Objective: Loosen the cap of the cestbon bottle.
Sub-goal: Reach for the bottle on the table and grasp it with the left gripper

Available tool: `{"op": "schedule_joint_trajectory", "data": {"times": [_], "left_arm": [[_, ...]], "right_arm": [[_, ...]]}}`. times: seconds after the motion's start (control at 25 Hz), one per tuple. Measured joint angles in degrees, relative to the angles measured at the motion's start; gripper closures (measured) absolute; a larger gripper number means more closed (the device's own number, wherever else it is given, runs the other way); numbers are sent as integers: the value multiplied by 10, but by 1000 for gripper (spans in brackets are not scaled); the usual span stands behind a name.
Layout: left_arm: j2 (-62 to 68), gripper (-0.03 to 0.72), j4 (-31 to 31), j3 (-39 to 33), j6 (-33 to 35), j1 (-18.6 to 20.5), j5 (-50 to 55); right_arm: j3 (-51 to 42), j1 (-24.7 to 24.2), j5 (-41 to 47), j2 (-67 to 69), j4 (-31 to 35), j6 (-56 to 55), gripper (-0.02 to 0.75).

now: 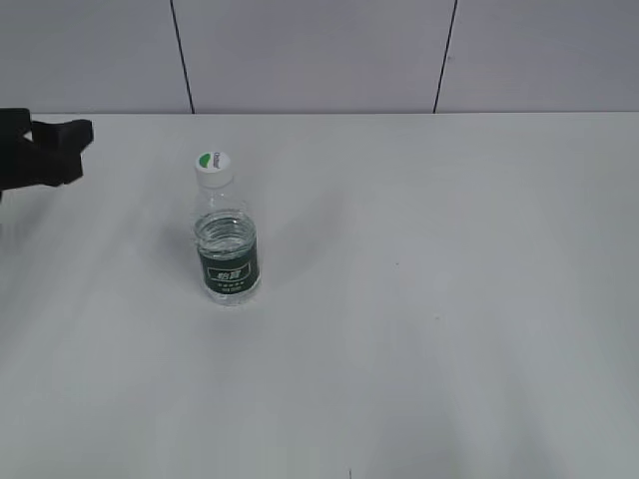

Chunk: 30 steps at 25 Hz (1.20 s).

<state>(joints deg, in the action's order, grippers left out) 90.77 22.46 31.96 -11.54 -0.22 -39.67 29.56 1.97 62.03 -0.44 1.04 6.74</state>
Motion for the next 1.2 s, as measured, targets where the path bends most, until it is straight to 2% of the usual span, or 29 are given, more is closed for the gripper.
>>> {"op": "schedule_joint_trajectory", "data": {"times": [0.2,0.44,0.64,0.88,1.04,1.2], "left_arm": [[90,211,126,0,-106,39,-131],[171,213,252,11,-127,82,-213],[214,215,351,55,-151,87,-254],[253,215,520,112,-154,87,-291],[266,220,588,127,-154,87,-293],[266,231,611,127,-154,87,-294]], "right_arm": [[0,0,0,0,0,0,192],[0,0,0,0,0,0,192],[0,0,0,0,0,0,192],[0,0,0,0,-2,0,192],[0,0,0,0,-2,0,192],[0,0,0,0,-2,0,192]]}}
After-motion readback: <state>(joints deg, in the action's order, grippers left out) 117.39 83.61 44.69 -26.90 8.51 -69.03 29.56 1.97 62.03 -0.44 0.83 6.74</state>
